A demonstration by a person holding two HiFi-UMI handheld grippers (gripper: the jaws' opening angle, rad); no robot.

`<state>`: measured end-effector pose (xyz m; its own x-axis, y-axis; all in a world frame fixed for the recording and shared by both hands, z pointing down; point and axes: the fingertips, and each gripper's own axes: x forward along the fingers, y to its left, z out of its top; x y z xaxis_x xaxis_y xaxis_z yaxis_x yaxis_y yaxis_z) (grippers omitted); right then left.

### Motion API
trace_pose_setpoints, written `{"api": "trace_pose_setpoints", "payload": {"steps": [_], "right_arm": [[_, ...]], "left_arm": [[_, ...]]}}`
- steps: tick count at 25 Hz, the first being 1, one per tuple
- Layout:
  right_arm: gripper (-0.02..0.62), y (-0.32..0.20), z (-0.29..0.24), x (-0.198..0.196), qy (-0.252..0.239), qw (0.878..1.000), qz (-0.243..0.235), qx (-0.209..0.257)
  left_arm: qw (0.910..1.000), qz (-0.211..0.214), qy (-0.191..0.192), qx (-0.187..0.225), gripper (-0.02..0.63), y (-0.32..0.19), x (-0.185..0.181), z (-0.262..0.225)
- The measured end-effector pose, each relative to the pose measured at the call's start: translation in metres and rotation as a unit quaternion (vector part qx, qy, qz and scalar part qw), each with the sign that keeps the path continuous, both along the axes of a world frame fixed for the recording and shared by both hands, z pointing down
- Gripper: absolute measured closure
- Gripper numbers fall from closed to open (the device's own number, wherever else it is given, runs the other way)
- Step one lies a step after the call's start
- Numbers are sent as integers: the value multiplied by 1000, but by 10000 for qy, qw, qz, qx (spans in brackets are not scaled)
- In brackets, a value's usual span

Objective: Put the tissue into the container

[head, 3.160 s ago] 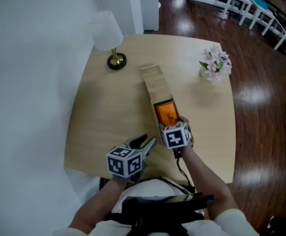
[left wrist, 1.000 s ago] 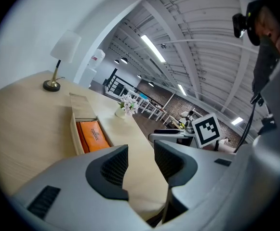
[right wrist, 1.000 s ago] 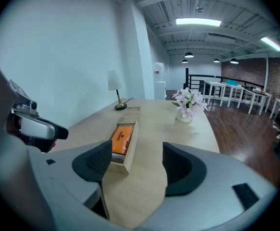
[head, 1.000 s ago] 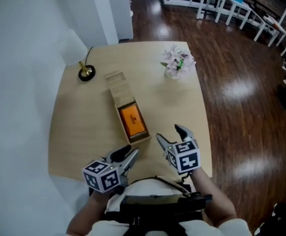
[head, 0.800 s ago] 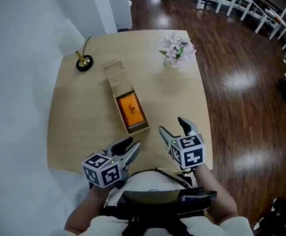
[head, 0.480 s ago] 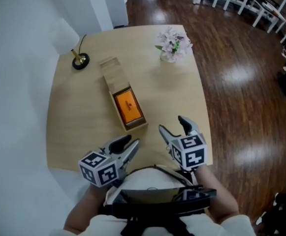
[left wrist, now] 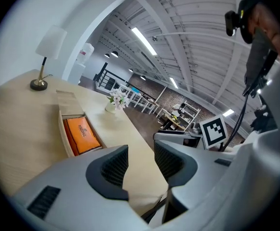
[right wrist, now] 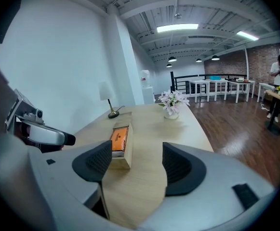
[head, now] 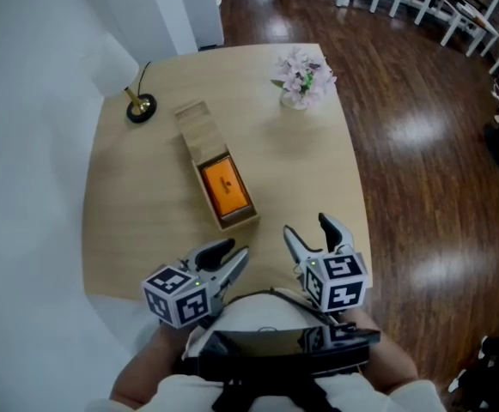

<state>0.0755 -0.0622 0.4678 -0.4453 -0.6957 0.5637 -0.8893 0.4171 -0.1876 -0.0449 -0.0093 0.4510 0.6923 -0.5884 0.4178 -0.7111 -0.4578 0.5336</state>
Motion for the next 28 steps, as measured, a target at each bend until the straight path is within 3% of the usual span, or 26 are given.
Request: {"api": "trace_pose_setpoints", "payload": {"steps": [6, 11, 13, 15, 18, 21, 28], "right_arm": [[256, 2, 0, 1, 6, 10000, 40, 38], [260, 8, 8, -12, 210, 9989, -401, 90], [317, 10, 10, -17, 227, 9983, -528, 68], [428, 10, 9, -18, 170, 9982, -578, 71], [489, 8, 4, -18, 38, 9982, -570, 175], [592, 7, -5, -16, -41, 9985, -457, 291], [592, 13, -9, -25, -121, 9973, -695, 225]], "left_arm": [[9998, 166, -44, 29, 436, 1, 5, -1], [9999, 167, -24, 9, 436, 0, 5, 1], [9999, 157, -21, -23, 436, 0, 4, 2], [9999, 144, -18, -39, 436, 0, 3, 3], [9999, 123, -20, -36, 436, -1, 2, 2], [9999, 113, -32, -30, 436, -1, 2, 1], [9999, 125, -39, -33, 436, -1, 1, 3]]}}
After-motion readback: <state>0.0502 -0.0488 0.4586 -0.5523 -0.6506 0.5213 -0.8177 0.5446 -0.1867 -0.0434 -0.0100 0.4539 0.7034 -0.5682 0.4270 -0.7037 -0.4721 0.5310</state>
